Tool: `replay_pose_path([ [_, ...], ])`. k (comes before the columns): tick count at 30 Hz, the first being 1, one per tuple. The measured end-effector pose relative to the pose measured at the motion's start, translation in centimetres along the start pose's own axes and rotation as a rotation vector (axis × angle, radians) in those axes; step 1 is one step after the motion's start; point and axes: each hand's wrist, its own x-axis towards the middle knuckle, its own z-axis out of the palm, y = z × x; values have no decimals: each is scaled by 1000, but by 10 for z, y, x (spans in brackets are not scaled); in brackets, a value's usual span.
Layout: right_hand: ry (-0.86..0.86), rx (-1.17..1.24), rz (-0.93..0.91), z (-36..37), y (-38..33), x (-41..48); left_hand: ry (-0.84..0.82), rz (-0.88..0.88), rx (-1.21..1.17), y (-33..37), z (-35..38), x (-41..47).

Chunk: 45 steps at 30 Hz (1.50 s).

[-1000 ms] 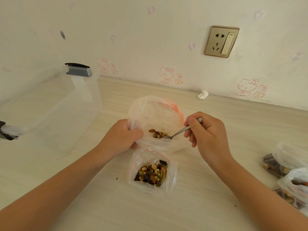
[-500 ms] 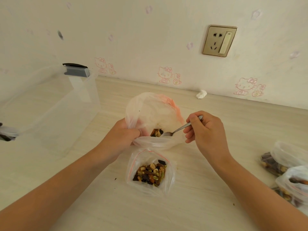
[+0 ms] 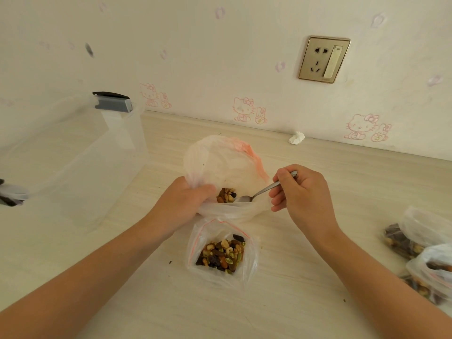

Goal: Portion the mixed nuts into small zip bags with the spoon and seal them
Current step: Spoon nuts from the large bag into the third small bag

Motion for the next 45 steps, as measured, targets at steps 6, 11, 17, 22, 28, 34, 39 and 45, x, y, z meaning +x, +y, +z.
replay_pose_path([
  [6,12,30,25,1,4,1,-47,-122,-324,5,5,-3],
  [11,20,91,71,1,10,5,-102,-147,-361,6,8,-5],
  [17,25,160,123,3,14,7,-188,-180,-377,4,2,-5],
  [22,67,199,146,1,15,9,-221,-195,-381,3,2,-5],
  [28,58,282,251,3,17,10,-149,-188,-252,5,-3,-2],
  [34,45,447,370,2,17,12,-106,-248,-324,6,-9,1],
  [39,60,498,430,0,16,14,-102,-271,-317,6,-11,2],
  [45,87,506,421,-4,10,15,-251,-289,166,13,-39,5],
])
